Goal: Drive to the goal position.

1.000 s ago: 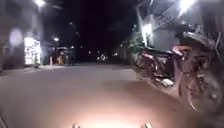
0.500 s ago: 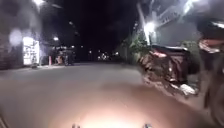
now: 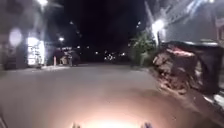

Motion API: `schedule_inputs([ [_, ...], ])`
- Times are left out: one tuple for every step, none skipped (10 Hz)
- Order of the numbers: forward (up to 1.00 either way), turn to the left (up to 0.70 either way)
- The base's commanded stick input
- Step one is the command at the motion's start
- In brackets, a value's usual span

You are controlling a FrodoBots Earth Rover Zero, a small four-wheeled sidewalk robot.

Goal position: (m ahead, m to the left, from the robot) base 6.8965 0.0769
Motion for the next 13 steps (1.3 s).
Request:
schedule_inputs([
  [0.85,0.00],
  [0.85,0.00],
  [0.85,0.00],
  [0.85,0.00],
  [0.85,0.00],
  [0.85,0.00],
  [0.85,0.00],
  [0.85,0.00],
  [0.85,0.00],
  [0.85,0.00],
  [0.85,0.00],
  [0.85,0.00],
  [0.85,0.00],
])
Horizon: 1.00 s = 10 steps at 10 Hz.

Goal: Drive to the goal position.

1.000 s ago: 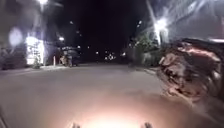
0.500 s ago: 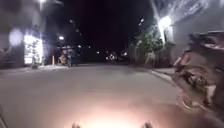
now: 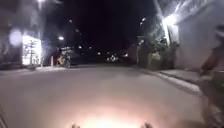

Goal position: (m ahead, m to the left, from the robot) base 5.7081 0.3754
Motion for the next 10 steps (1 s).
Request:
schedule_inputs([
  [0.85,0.00],
  [0.85,0.00],
  [0.85,0.00],
  [0.85,0.00],
  [0.85,0.00],
  [0.85,0.00],
  [0.85,0.00],
  [0.85,0.00],
  [0.85,-0.16],
  [0.85,-0.34],
])
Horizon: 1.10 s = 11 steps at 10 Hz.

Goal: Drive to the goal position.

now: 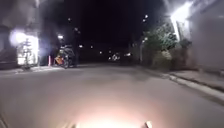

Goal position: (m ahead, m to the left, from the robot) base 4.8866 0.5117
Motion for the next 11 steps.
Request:
schedule_inputs([
  [0.85,-0.34],
  [0.85,-0.34],
  [0.85,-0.34],
  [0.85,-0.22],
  [0.85,-0.10],
  [0.85,0.00],
  [0.85,0.00],
  [0.85,0.00],
  [0.85,0.00],
  [0.85,0.00],
  [0.85,0.00],
])
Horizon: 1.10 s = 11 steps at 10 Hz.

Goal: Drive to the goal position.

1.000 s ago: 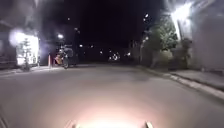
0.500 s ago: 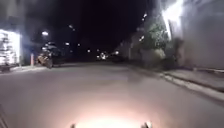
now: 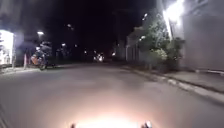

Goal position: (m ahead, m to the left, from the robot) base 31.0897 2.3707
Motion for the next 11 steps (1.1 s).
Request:
schedule_inputs([
  [0.85,0.00],
  [0.85,0.00],
  [0.85,0.00],
  [0.85,0.00],
  [0.85,0.00],
  [0.85,-0.18],
  [0.85,-0.34],
  [0.85,-0.34],
  [0.85,0.00],
  [0.85,0.00],
  [0.85,0.00],
])
